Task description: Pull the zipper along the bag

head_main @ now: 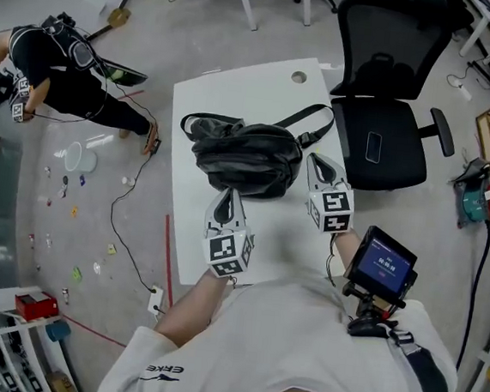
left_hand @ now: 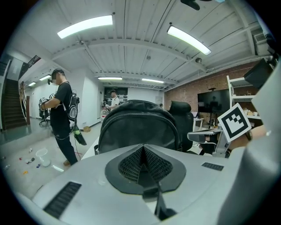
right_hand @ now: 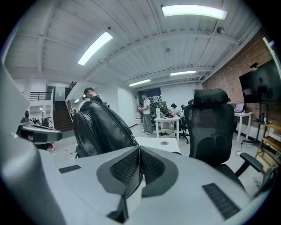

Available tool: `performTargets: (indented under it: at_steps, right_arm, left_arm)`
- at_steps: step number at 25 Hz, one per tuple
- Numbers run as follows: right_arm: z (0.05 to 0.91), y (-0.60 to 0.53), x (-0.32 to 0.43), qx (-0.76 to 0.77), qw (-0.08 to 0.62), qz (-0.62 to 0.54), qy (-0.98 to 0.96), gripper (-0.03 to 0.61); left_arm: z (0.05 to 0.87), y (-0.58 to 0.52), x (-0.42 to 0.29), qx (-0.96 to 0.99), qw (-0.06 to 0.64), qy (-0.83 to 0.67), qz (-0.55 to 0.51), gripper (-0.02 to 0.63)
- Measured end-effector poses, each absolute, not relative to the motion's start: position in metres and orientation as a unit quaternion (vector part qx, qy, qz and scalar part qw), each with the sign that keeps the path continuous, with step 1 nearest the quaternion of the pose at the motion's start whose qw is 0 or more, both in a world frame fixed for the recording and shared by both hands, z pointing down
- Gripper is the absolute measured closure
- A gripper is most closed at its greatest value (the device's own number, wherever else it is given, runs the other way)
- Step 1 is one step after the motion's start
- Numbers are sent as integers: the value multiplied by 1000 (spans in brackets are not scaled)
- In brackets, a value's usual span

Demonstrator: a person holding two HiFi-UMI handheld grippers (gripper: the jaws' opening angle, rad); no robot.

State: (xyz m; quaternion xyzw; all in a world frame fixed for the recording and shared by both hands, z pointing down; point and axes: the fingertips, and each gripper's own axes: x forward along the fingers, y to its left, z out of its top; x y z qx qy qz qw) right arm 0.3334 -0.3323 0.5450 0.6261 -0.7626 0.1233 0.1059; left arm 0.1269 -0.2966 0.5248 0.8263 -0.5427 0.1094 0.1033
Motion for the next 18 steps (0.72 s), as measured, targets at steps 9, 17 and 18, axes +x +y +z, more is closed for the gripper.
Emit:
performTargets:
  at_steps: [9, 17, 18]
  right_arm:
    - [569, -363, 327, 591, 168, 95, -783, 570]
    - [587, -386, 325, 552, 205, 75, -805, 487]
    - [589, -387, 323, 544, 210, 69, -809, 484]
  left_arm:
    - [535, -307, 120, 808, 114, -564, 126, 611]
    - [545, -319, 120, 796, 124, -576, 139, 611]
    - [546, -320, 120, 795, 124, -577, 140, 611]
